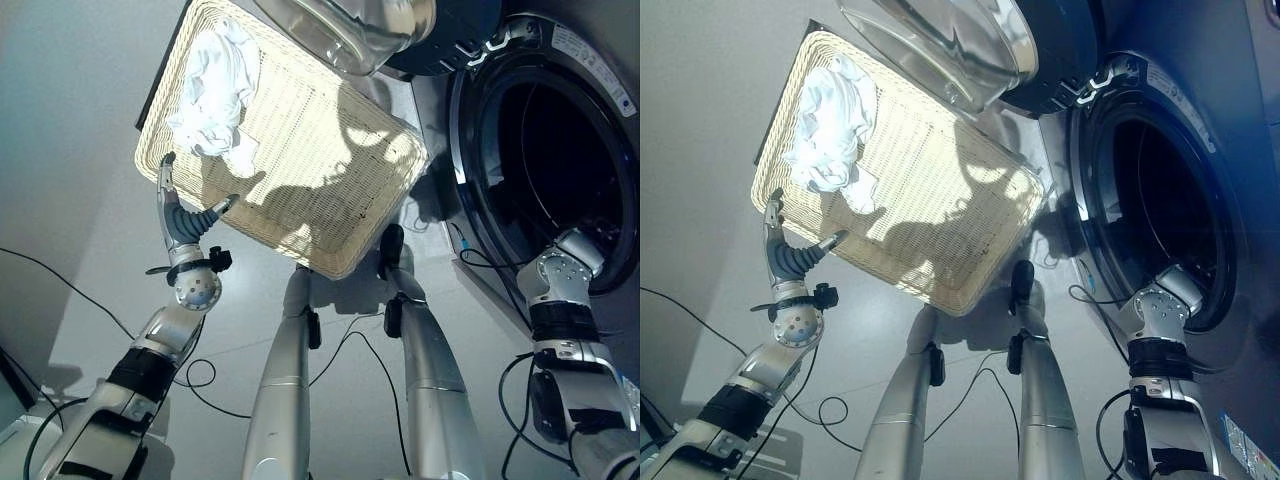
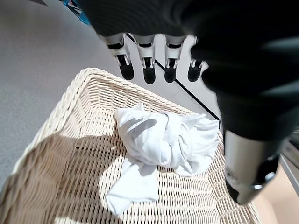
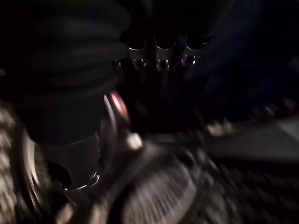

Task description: Put the clothes into the washing machine.

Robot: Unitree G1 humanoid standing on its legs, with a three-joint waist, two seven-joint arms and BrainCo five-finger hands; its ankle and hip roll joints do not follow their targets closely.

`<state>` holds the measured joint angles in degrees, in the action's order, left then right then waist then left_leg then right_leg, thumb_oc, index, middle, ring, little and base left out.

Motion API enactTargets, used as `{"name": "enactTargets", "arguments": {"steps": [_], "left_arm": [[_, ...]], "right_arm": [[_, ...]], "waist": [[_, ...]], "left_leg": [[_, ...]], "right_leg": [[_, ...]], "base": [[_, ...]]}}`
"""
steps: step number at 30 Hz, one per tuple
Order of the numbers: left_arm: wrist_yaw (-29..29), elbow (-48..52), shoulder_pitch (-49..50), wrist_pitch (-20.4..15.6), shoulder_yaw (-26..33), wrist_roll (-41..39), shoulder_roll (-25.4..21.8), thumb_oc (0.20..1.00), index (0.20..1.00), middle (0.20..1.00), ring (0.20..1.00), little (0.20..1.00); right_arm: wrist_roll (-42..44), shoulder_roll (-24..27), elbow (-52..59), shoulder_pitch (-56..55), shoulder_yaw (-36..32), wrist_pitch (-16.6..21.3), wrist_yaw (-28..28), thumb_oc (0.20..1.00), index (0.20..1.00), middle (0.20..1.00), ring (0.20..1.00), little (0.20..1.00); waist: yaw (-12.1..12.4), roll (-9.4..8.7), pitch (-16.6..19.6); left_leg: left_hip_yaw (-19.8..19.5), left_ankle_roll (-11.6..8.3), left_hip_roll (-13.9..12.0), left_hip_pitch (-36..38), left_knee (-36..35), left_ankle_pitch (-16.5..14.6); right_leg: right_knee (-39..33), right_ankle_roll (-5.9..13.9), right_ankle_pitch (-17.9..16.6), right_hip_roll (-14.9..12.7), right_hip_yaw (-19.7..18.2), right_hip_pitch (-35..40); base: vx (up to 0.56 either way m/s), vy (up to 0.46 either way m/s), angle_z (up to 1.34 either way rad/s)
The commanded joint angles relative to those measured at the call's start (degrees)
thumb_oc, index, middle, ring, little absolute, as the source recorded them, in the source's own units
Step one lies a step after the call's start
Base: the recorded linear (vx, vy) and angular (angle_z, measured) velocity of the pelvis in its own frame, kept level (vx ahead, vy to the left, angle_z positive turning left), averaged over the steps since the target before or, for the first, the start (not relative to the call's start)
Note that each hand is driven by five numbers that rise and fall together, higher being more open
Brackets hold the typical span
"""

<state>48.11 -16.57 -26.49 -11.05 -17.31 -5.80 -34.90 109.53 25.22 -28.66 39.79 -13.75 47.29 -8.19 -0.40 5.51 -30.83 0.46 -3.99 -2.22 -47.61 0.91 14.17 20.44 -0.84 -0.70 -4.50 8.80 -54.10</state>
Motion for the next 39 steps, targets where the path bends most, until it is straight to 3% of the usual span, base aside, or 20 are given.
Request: {"name": "enactTargets", "arguments": {"steps": [1,4,5,10,12,13,14,18,21,22,29,31,32,33,34,39], "left_arm": [[4.8,0.7,-1.3,2.2,-0.5,3.5,-1.1,1.000,1.000,1.000,1.000,1.000],[6.5,0.1,-1.4,3.1,-0.5,4.9,-1.3,1.000,1.000,1.000,1.000,1.000],[7.1,-0.3,-0.6,3.7,0.2,6.3,-1.3,1.000,1.000,1.000,1.000,1.000],[8.4,-1.1,0.6,5.0,2.0,8.7,-1.6,1.000,1.000,1.000,1.000,1.000],[10.7,-2.0,0.7,5.9,2.7,9.3,-1.3,1.000,1.000,1.000,1.000,1.000],[10.7,-2.0,0.8,5.9,2.7,9.3,-1.3,1.000,1.000,1.000,1.000,1.000],[11.7,-2.4,0.2,7.3,2.9,10.1,-0.9,1.000,1.000,1.000,1.000,1.000],[12.9,-5.0,-1.7,11.8,2.7,11.2,-0.1,1.000,1.000,1.000,1.000,1.000],[12.7,-7.6,-3.9,13.6,2.4,10.7,0.2,1.000,1.000,1.000,1.000,1.000],[12.2,-10.6,-7.4,16.6,1.7,9.7,-0.3,1.000,1.000,1.000,1.000,1.000],[9.1,-15.2,-13.6,22.5,0.5,7.8,-2.6,1.000,1.000,1.000,1.000,1.000],[7.4,-17.4,-14.8,26.9,-0.9,10.7,-3.9,1.000,1.000,1.000,1.000,1.000],[7.1,-17.4,-15.7,27.6,-0.8,11.1,-4.1,1.000,1.000,1.000,1.000,1.000],[7.0,-17.6,-15.1,28.0,-1.2,11.3,-4.1,1.000,1.000,1.000,1.000,1.000],[5.7,-19.6,-16.8,30.7,-2.5,11.2,-5.2,1.000,1.000,1.000,1.000,1.000],[5.2,-23.9,-19.8,36.5,-3.5,11.0,-6.3,1.000,1.000,1.000,1.000,1.000]], "right_arm": [[-7.1,2.0,-0.9,-5.4,-0.2,-5.5,-3.7,1.000,1.000,1.000,1.000,1.000],[-11.1,1.1,-2.3,-6.6,3.2,-12.0,-1.0,1.000,1.000,1.000,1.000,1.000],[-16.9,-0.6,-1.9,-9.7,7.3,-16.6,2.3,1.000,1.000,1.000,1.000,1.000],[-27.5,-2.9,0.8,-14.9,14.9,-20.8,5.8,1.000,1.000,1.000,1.000,1.000],[-32.6,-5.0,1.6,-18.2,19.9,-26.2,6.7,1.000,1.000,1.000,1.000,1.000],[-32.7,-5.1,1.7,-18.2,19.9,-26.2,6.6,1.000,1.000,1.000,1.000,1.000],[-38.8,-6.3,2.6,-19.6,23.4,-29.7,5.8,1.000,1.000,1.000,1.000,1.000],[-49.3,-7.0,3.5,-23.0,31.7,-32.6,6.2,1.000,1.000,1.000,1.000,1.000],[-49.8,-7.0,3.7,-24.5,33.6,-33.6,6.9,1.000,1.000,1.000,1.000,1.000],[-49.1,-6.6,3.6,-25.7,34.4,-34.4,8.2,1.000,1.000,1.000,1.000,1.000],[-51.2,-5.3,4.2,-27.1,35.4,-36.8,10.1,1.000,1.000,1.000,1.000,1.000],[-53.2,-4.4,4.7,-28.3,36.2,-37.2,9.8,1.000,1.000,1.000,1.000,1.000],[-53.3,-4.3,4.9,-27.6,36.0,-37.2,9.7,1.000,1.000,1.000,1.000,1.000],[-53.4,-4.3,4.8,-28.4,36.3,-37.2,9.6,1.000,1.000,1.000,1.000,1.000],[-53.0,-4.0,4.8,-28.0,36.4,-37.2,8.7,1.000,1.000,1.000,1.000,1.000],[-51.5,-3.8,4.4,-27.4,36.2,-37.3,7.5,1.000,1.000,1.000,1.000,1.000]], "waist": [[0.4,0.14,1.0],[0.3,0.14,1.0],[0.0,-0.01,1.0],[-0.8,-0.79,1.0],[-1.6,-1.53,1.0],[-1.6,-1.61,1.0],[-2.1,-2.01,1.0],[-3.5,-3.67,1.0],[-4.5,-4.62,1.0],[-5.6,-5.51,1.0],[-6.7,-6.43,1.0],[-6.9,-6.67,1.0],[-7.1,-6.81,1.0],[-6.9,-6.71,1.0],[-7.1,-6.95,1.0],[-7.7,-7.62,1.0]], "left_leg": [[4.3,-0.15,4.2,-0.2,3.4,-4.1],[4.6,-0.12,4.3,0.0,3.7,-4.2],[5.0,-0.10,4.3,1.0,3.8,-4.7],[5.8,-0.13,4.2,1.9,4.0,-4.8],[6.3,-0.14,4.1,2.3,4.3,-5.1],[6.4,-0.14,4.1,2.4,4.3,-5.1],[6.8,-0.12,3.9,2.6,4.5,-5.2],[8.1,-0.18,3.7,3.1,5.7,-5.7],[9.0,-0.25,3.6,3.2,6.6,-6.1],[10.1,-0.21,3.6,3.5,7.0,-6.5],[11.6,0.04,3.8,3.7,7.8,-7.1],[11.3,-0.28,4.1,4.9,9.2,-9.4],[12.1,0.15,4.1,3.2,9.1,-7.9],[11.4,-0.26,4.1,4.8,9.3,-9.5],[11.6,-0.13,4.1,4.5,10.2,-10.0],[12.2,0.03,4.0,3.8,11.7,-11.0]], "right_leg": [[-10.2,6.62,-9.1,1.6,0.7,3.6],[-10.6,6.44,-9.1,1.5,0.7,3.9],[-10.8,6.36,-8.6,1.5,0.5,4.9],[-11.1,5.94,-8.4,1.8,-0.2,5.9],[-10.9,5.71,-8.1,2.3,-0.8,6.3],[-10.9,5.71,-8.0,2.3,-0.8,6.4],[-10.7,5.48,-7.9,2.5,-1.2,6.5],[-10.4,5.21,-7.6,3.0,-2.3,6.9],[-10.3,5.22,-7.5,3.3,-2.9,7.0],[-10.5,5.29,-7.7,3.6,-3.6,7.2],[-11.0,5.67,-8.1,3.4,-4.0,7.2],[-10.6,6.30,-6.7,3.2,-4.2,8.4],[-10.8,5.94,-8.2,3.0,-4.1,6.6],[-10.6,6.33,-6.7,3.2,-4.2,8.3],[-10.3,6.44,-6.9,3.1,-4.4,7.9],[-10.5,6.71,-7.2,2.9,-4.7,7.3]], "base": [[-0.01,0.084,-0.04],[0.01,0.106,-0.04],[0.00,0.136,-0.06],[0.00,0.143,-0.05],[0.00,0.176,-0.09],[-0.01,0.185,-0.11],[0.00,0.098,-0.10],[-0.02,0.194,-0.07],[-0.01,0.164,-0.11],[0.00,0.241,-0.16],[0.00,0.128,-0.15],[0.04,0.136,-0.07],[0.06,0.066,-0.05],[0.01,0.077,-0.04],[0.07,0.105,-0.01],[0.01,0.088,0.03]]}}
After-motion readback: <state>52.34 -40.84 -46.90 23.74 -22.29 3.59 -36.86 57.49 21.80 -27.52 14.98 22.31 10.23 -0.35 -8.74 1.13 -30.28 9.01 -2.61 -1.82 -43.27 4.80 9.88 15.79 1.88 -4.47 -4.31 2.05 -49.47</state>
